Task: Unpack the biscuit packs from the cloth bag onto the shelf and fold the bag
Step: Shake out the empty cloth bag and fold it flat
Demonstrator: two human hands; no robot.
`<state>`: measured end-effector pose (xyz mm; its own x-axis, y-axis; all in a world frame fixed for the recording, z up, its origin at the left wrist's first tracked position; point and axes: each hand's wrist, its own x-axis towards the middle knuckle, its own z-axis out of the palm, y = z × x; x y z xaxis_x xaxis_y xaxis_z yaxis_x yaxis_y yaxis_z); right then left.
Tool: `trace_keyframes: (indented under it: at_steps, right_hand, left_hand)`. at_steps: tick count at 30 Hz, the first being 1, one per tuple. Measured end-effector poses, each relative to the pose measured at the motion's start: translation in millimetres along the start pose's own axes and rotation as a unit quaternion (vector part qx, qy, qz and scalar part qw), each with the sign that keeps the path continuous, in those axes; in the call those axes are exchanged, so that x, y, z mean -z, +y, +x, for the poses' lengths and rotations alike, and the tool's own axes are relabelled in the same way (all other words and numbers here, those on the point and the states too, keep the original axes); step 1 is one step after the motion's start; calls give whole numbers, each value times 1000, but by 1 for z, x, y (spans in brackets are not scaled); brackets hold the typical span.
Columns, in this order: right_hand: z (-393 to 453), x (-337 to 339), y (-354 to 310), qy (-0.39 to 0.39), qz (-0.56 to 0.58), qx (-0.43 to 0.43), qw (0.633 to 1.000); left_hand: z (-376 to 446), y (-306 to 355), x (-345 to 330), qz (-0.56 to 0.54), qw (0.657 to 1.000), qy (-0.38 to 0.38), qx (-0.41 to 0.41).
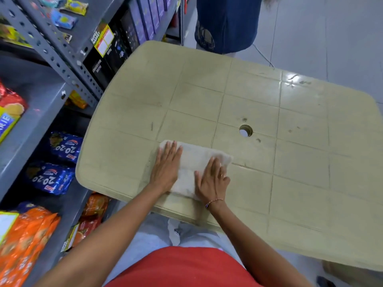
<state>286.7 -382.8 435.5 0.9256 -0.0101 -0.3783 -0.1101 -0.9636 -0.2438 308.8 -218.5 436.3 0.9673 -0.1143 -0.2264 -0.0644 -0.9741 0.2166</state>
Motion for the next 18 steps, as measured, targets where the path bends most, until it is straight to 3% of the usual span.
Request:
trace_keyframes:
  at_steps: [5,11,18]
  right_hand:
    - [-8,-18,-23,81,10,31,996]
    - [-3,-38,-88,80,70,44,993]
    - [8,-46,-159,31,108,57,992]
  left_hand:
    - [-20,-39,-8,-51,999,-2,3]
    - [-28,-109,3,-39,999,24,-8]
    - [-16,-190,33,-6,1000,1,-14]
